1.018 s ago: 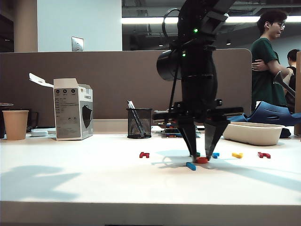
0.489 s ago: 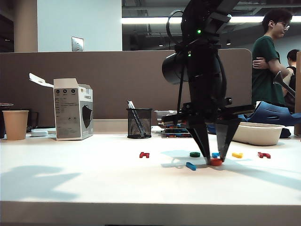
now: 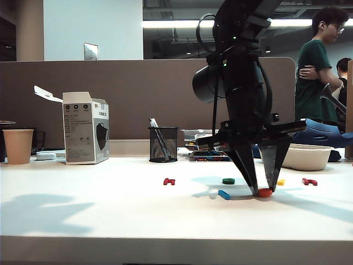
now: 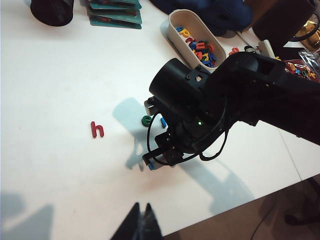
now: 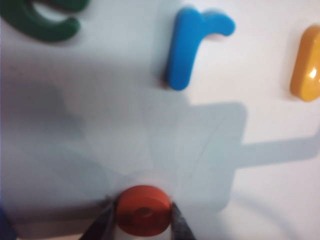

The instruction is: Select the appropriate letters from the row of letter magnets placed on the table to arrange into the word "love".

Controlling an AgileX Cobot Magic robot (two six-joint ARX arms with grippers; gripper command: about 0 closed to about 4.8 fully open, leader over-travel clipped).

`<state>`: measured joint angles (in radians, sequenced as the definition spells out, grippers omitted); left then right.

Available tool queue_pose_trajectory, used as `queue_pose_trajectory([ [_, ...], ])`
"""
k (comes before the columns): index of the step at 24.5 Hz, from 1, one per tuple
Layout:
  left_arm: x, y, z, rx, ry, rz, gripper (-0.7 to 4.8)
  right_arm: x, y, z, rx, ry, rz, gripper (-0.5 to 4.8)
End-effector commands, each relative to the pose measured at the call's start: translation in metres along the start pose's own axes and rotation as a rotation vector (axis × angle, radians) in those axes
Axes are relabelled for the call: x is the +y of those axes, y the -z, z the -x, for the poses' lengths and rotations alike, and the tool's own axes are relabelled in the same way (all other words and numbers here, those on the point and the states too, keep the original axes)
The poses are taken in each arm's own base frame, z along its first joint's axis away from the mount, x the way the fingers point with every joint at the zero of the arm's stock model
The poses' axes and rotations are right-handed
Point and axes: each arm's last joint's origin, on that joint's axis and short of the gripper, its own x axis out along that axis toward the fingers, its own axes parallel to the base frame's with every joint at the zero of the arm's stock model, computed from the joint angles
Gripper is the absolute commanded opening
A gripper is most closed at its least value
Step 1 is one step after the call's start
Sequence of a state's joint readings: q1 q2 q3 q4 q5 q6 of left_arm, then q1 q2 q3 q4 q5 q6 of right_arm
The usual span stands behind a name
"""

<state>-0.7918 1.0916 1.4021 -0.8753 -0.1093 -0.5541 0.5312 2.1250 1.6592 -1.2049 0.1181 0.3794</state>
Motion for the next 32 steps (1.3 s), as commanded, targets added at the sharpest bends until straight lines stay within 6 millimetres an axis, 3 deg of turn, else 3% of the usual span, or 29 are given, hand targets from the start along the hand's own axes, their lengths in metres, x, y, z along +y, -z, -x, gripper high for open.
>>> queue_pose_trajectory([
  [1,-0.0007,-0.0013,0.0017,-0.014,0.006,-0.003,-0.05,0.0016,0.0001,-0.0139,0.043,0.009,0.002,1.35],
  [29,-0.0007,-0.0013,0.0017,-0.014,0.006,-0.003,-0.05,0.0064,-0.0038,-0.0136,0.025,-0.097,-0.012,1.41],
  [32,-0.0007,-0.0013,0.0017,-0.014,0.006,-0.003,-0.05,0.0063,-0.0042,-0.0137,0.021,-0.098,-0.01,1.64],
])
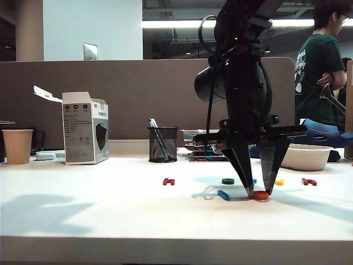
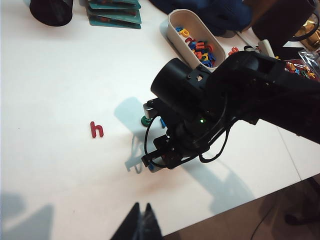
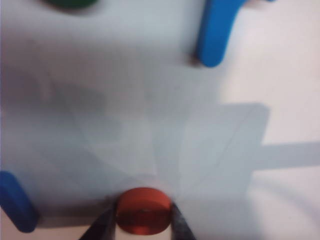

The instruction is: Select the appropriate letters from the row of letter magnets placed on the table to arrange into the word "love".

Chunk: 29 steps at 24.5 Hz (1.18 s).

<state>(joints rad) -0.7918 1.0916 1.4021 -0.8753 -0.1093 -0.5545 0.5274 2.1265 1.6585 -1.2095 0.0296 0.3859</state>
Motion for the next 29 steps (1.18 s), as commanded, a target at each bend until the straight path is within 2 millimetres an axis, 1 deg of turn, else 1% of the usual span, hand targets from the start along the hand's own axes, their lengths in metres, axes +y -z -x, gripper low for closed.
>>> queue_pose_trajectory([
  [1,-0.001,-0.001,0.002,-0.014,0.006,-0.003,-0.05,0.004,-0.005,-0.013,-0.018,-0.017,0.001,1.64],
  [2,-0.001,-0.001,0.002,-0.014,0.006,-0.003,-0.05,0.004,-0.005,-0.013,-0.018,-0.017,0.001,1.64],
  [4,-0.001,-0.001,0.002,-0.014,0.006,-0.003,-0.05,0.004,-0.005,-0.013,-0.016,-0.017,0.004,1.81],
  [7,-0.001,-0.001,0.002,-0.014,0.006,-0.003,-0.05,0.004,-0.005,-0.013,-0.013,-0.015,0.006,1.87],
  [8,-0.001,-0.001,0.002,-0.014,0.006,-0.003,-0.05,0.004,-0.005,-0.013,-0.013,-0.015,0.017,2.16],
  [9,-0.001,-0.001,0.002,-0.014,0.006,-0.003,-0.05,0.004,-0.005,-0.013,-0.01,-0.014,0.02,2.26],
  [19,-0.001,-0.001,0.002,-0.014,0.006,-0.003,-0.05,0.003,-0.002,-0.01,0.008,-0.006,0.033,2.26],
  [22,-0.001,-0.001,0.002,-0.014,0.006,-0.003,-0.05,0.002,0.0,-0.005,-0.007,-0.011,0.035,2.26],
  [26,-0.001,-0.001,0.002,-0.014,0.006,-0.003,-0.05,0.0,0.003,0.009,-0.042,-0.023,0.033,2.26],
  [29,-0.001,-0.001,0.002,-0.014,0.006,-0.003,-0.05,-0.002,0.006,0.014,-0.041,-0.023,0.041,2.26],
])
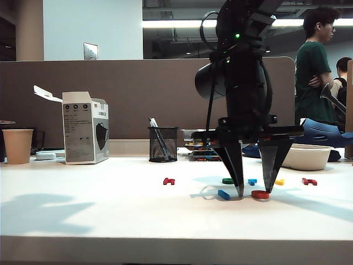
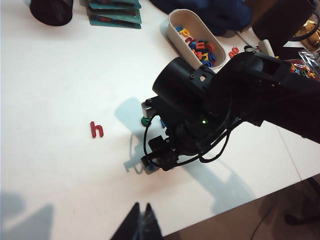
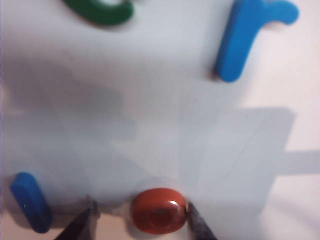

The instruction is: Select the appropriate letters from the row of letter magnets placed on the table to arrange into the word "love".

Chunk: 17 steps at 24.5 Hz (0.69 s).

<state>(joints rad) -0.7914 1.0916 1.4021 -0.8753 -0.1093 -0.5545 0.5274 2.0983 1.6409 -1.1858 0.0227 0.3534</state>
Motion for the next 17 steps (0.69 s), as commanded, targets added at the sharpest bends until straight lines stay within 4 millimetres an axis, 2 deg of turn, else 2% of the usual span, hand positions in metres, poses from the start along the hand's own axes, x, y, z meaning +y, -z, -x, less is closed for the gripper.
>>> queue_pose_trajectory([
  [1,-0.001,-0.001,0.002,-0.014,0.006,-0.003,-0.05,0.0,0.004,0.008,-0.009,-0.003,0.01,2.26],
  [10,-0.001,-0.001,0.002,-0.014,0.006,-0.003,-0.05,-0.002,0.007,0.018,-0.026,-0.01,0.016,2.26],
  [14,-0.001,-0.001,0.002,-0.014,0.006,-0.003,-0.05,-0.004,0.01,0.034,-0.087,-0.029,0.02,2.26],
  [17,-0.001,-0.001,0.002,-0.014,0.006,-0.003,-0.05,-0.008,0.005,0.043,-0.186,-0.051,0.008,2.25],
])
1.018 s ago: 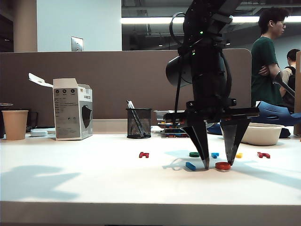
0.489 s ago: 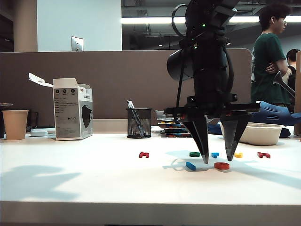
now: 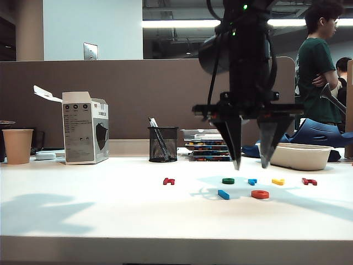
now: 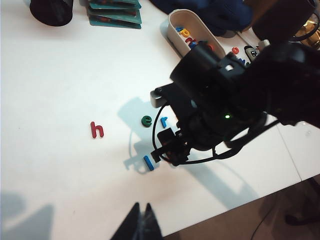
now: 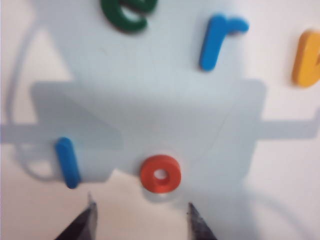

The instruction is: Select the appropriate letters from the row of letter magnets placed on the table to arrange into the word "love".

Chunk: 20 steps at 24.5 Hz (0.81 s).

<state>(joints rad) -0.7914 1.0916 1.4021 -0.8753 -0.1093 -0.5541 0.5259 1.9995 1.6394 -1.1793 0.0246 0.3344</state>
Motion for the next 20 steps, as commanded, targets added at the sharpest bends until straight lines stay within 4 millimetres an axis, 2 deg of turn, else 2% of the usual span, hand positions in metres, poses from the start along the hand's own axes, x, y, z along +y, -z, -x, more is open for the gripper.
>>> queue_pose_trajectory([
  [1,-0.001,-0.001,0.002,-0.014,0.006,-0.003,-0.05,-0.003,-0.009,0.008,-0.107,-0.023,-0.012,2.25],
  [9,-0.001,-0.001,0.002,-0.014,0.006,-0.003,-0.05,-0.013,-0.025,0.009,-0.244,-0.013,-0.029,2.25],
  [16,-0.001,-0.001,0.002,-0.014,0.006,-0.003,-0.05,-0.062,-0.032,0.007,-0.198,-0.015,0.004,2.2],
  [20,-0.001,-0.001,0.002,-0.014,0.006,-0.003,-0.05,-0.072,-0.036,-0.001,-0.171,-0.068,0.108,2.2],
])
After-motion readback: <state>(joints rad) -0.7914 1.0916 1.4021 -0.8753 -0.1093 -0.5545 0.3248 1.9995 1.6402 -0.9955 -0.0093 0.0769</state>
